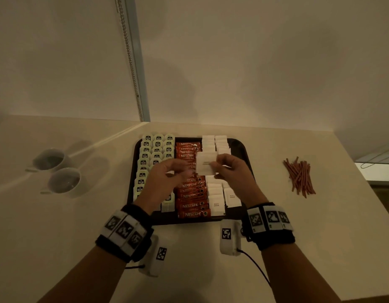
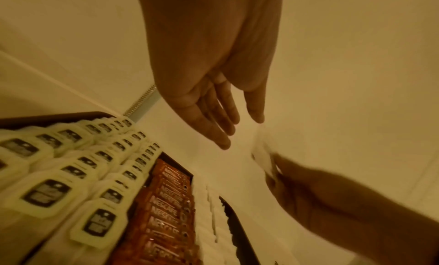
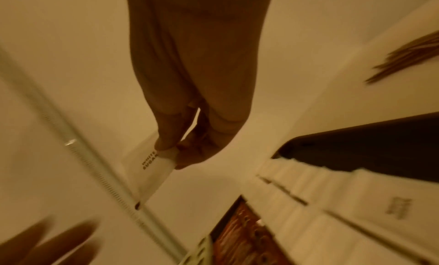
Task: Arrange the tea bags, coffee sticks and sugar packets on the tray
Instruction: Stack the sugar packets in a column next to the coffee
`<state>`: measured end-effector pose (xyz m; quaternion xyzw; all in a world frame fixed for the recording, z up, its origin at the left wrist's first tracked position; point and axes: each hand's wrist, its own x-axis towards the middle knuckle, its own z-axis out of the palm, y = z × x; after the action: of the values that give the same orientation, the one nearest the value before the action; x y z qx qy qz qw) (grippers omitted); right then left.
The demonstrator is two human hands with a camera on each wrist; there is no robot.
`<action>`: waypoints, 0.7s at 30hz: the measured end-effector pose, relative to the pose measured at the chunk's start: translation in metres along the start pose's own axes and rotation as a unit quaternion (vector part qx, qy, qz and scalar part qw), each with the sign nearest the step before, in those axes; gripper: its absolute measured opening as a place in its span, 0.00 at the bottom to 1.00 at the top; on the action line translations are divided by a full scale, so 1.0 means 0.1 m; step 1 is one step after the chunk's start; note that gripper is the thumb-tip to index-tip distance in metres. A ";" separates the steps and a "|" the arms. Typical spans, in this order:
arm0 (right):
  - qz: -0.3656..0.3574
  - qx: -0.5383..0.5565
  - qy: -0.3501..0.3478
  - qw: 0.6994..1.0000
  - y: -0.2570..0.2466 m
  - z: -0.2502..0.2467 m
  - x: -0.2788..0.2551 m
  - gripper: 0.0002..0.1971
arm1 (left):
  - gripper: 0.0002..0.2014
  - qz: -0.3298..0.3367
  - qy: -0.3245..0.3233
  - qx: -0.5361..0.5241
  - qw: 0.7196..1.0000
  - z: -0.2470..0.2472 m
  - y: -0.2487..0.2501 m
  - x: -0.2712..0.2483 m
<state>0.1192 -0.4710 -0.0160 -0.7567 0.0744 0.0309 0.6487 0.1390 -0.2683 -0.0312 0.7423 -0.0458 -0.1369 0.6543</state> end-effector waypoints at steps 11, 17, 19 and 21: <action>0.202 -0.291 0.085 0.931 1.22 -0.77 -0.20 0.11 | 0.09 -0.149 0.070 0.044 0.985 -1.02 -0.67 -0.60; 0.197 -0.318 0.090 0.923 1.33 -0.68 -0.23 0.08 | 0.10 -0.189 0.096 0.041 0.976 -1.24 -0.93 -0.89; 0.190 -0.324 0.096 0.922 1.33 -0.65 -0.23 0.07 | 0.10 -0.196 0.108 0.032 0.974 -1.27 -0.96 -0.97; 0.182 -0.328 0.106 0.921 1.34 -0.63 -0.24 0.07 | 0.10 -0.204 0.110 0.021 0.972 -1.30 -1.01 -1.02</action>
<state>0.0722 -0.5508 -0.1339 -0.8996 0.2648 0.0903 0.3353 0.0641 -0.1043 -0.1018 0.7603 0.1763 -0.1841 0.5975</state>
